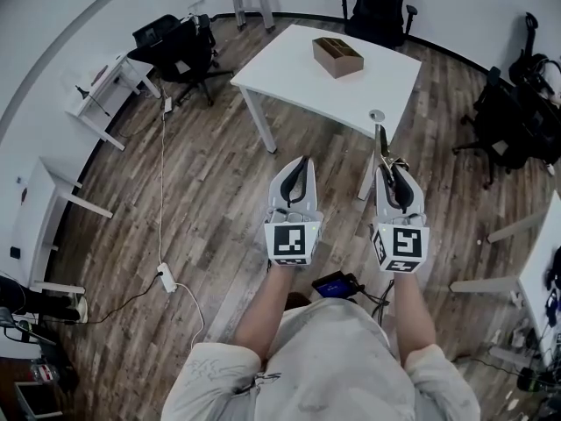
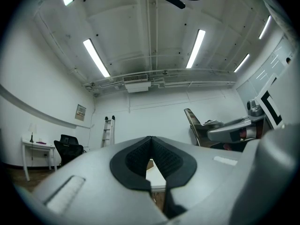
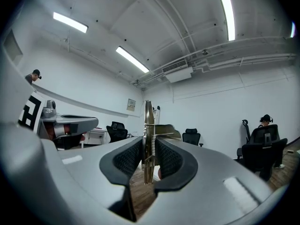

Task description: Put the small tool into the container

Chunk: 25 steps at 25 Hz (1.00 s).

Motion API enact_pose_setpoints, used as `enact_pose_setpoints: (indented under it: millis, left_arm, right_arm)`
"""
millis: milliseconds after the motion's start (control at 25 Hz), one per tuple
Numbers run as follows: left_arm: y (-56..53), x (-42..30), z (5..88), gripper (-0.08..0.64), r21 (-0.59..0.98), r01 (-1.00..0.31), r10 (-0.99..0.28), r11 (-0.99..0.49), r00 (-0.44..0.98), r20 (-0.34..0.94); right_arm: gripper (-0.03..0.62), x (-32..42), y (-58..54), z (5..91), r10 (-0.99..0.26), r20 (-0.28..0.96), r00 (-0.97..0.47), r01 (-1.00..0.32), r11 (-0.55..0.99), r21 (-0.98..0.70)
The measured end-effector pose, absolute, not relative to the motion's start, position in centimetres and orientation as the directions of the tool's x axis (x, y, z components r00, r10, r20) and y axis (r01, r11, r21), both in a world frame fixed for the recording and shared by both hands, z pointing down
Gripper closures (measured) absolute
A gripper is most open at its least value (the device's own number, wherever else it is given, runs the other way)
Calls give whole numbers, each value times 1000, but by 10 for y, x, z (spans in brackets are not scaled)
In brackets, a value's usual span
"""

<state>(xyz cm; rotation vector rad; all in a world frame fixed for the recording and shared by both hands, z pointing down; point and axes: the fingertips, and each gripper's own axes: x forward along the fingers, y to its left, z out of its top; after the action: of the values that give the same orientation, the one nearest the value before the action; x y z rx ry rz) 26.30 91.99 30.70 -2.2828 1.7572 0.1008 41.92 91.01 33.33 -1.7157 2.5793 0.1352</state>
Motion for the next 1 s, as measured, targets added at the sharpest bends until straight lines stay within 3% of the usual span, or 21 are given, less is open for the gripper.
enact_pose_setpoints:
  millis: [480,760,1000]
  left_arm:
    - [640,214,339,551,-161,-957,-939,-242,273,-208]
    - [411,113,299,551,-154,-948,-929,-279,306,-206]
    - [206,-32,272,552,-152,-942,-921,-300,328,-212]
  right_arm:
    - [503,367,631,360,-920,-79,-383,-923,379,60]
    - [503,262,407,322,-933,-63,-354,-935,350,64]
    - [503,119,203,295,-944,-63,-324,-945,320,64]
